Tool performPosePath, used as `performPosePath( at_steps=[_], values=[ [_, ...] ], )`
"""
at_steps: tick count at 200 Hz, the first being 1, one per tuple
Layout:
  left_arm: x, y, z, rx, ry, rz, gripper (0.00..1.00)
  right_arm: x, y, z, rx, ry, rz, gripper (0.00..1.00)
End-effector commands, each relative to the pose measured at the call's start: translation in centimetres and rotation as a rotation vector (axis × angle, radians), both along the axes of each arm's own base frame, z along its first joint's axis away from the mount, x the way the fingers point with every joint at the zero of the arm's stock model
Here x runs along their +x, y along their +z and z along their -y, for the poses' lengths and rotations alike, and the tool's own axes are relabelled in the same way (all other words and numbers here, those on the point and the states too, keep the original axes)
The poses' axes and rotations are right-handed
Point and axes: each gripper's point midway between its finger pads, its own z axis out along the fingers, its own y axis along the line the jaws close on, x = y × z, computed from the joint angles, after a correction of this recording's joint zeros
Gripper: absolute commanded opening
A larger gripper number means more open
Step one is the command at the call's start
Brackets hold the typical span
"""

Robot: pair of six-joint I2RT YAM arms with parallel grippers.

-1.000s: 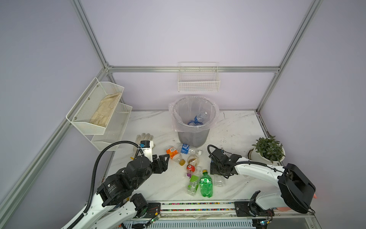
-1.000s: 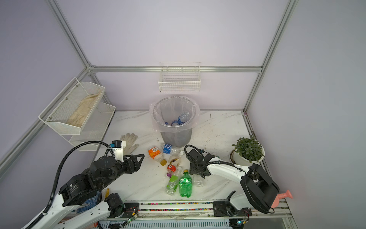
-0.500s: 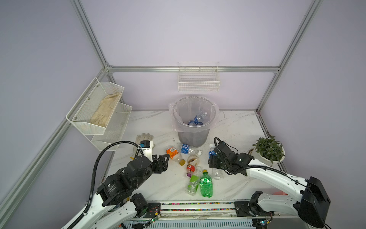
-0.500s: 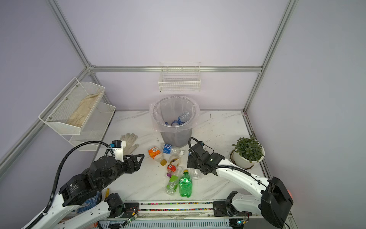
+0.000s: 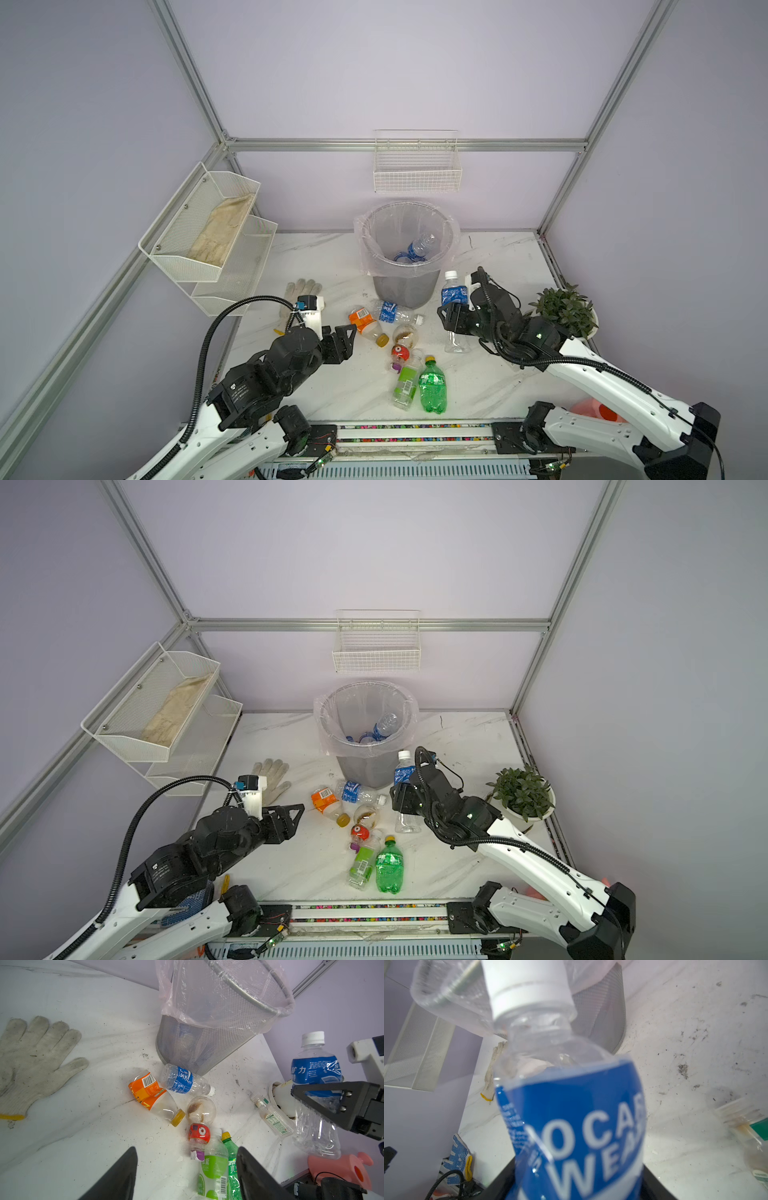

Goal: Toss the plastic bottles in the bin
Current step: 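Lift the Pocari Sweat bottle with the right gripper and carry it over the bin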

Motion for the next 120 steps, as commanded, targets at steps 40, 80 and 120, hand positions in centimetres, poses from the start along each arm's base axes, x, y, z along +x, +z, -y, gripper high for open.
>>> performPosePath(
  at_steps=[40,80,120],
  values=[
    [0.5,-1.9,1.1,0.014,-0.013,-0.039,0.73,1.6,10.1,-1.3,0.092,0.040,0.248,0.05],
    [0.6,-2.4,1.2,0.018,-0.013,-0.041,0.73,2.0,15.8,-1.1,0.123,0.042,0.373,0.07],
    [0.9,-2.6,1.8,0.025,-0.024,-0.049,0.73,1.3,21.0,0.4,0.154,0.020,0.490,0.07]
  ],
)
